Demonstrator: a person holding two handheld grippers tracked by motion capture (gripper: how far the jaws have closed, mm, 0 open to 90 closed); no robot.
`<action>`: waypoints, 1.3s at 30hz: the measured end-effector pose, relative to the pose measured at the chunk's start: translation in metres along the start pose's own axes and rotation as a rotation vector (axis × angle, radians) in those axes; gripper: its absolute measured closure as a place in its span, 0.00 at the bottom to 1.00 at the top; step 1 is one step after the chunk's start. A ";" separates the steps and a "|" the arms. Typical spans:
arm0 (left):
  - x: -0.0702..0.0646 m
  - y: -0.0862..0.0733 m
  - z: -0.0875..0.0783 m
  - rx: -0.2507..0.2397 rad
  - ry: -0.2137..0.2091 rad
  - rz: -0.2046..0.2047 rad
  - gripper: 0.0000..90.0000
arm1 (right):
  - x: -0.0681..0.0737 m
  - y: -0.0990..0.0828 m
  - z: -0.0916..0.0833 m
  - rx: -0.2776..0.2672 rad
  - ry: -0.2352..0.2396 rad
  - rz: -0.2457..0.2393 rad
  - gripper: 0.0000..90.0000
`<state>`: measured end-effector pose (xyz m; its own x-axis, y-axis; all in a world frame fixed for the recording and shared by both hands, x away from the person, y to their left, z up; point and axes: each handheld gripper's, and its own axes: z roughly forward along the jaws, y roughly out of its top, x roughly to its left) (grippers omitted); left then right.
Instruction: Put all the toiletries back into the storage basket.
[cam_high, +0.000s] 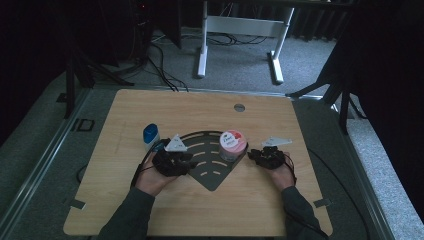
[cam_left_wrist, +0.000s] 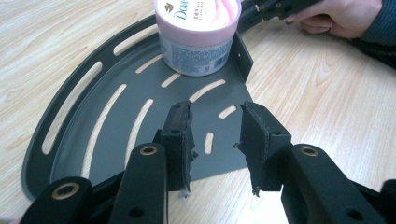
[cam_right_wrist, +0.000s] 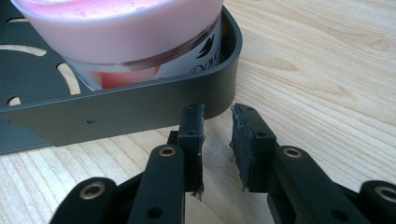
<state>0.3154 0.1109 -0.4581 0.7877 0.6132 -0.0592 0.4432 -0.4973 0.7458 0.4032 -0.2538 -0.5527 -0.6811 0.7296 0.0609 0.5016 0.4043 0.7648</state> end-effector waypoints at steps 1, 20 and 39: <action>0.000 0.000 -0.001 0.003 0.000 0.002 0.70 | 0.000 0.000 0.000 0.000 0.000 0.001 0.81; 0.015 -0.009 -0.024 0.051 -0.008 0.025 0.69 | 0.000 -0.001 0.000 -0.006 0.023 0.015 0.79; 0.029 -0.014 -0.049 0.076 0.015 0.052 0.67 | -0.001 -0.002 0.001 0.000 0.034 0.014 0.79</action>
<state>0.3107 0.1659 -0.4378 0.8042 0.5943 -0.0114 0.4337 -0.5736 0.6949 0.4034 -0.2546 -0.5544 -0.6919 0.7159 0.0938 0.5111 0.3939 0.7640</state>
